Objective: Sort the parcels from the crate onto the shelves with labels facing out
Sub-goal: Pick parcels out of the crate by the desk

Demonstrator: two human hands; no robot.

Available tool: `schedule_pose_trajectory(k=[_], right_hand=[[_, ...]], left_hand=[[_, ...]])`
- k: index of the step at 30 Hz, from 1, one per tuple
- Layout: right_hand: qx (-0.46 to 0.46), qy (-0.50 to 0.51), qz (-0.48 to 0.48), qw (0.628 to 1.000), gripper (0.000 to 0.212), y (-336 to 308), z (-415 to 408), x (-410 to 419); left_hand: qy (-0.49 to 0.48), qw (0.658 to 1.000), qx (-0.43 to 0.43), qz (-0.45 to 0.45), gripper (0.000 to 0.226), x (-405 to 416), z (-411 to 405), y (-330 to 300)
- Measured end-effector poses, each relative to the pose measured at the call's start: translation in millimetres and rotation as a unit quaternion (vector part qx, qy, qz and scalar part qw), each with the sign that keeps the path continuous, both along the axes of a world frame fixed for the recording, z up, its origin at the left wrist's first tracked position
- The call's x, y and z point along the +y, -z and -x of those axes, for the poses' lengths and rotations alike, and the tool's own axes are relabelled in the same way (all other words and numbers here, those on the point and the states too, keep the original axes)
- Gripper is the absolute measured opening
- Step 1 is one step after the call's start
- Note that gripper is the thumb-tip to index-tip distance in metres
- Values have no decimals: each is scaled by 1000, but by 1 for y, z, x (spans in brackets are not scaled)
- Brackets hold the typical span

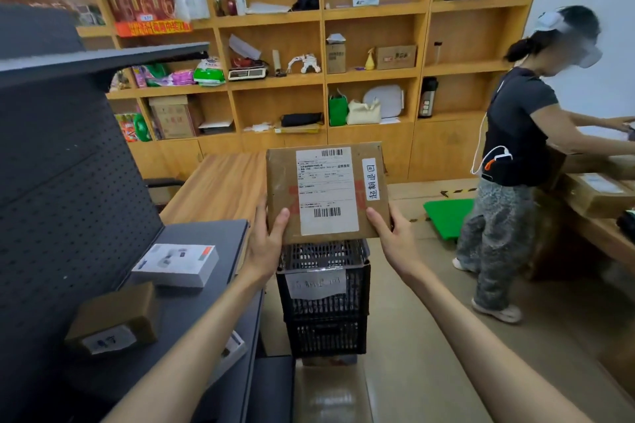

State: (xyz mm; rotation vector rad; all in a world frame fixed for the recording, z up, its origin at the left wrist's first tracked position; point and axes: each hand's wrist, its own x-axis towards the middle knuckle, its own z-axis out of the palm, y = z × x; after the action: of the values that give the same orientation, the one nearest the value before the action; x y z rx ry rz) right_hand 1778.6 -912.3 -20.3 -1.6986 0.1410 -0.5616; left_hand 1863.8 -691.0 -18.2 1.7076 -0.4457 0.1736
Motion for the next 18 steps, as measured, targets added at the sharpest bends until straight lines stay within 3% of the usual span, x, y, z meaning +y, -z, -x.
schedule_pose_trajectory(k=[7, 11, 18], right_hand=[[19, -24, 0, 1000, 49, 11, -101, -61], [42, -34, -1, 999, 48, 33, -151, -90], [124, -49, -48, 990, 50, 95, -236, -112]], left_hand=[[-20, 998, 22, -46, 80, -52, -97, 9], [-31, 997, 21, -71, 61, -77, -132, 22], [-16, 989, 116, -86, 54, -96, -208, 74]])
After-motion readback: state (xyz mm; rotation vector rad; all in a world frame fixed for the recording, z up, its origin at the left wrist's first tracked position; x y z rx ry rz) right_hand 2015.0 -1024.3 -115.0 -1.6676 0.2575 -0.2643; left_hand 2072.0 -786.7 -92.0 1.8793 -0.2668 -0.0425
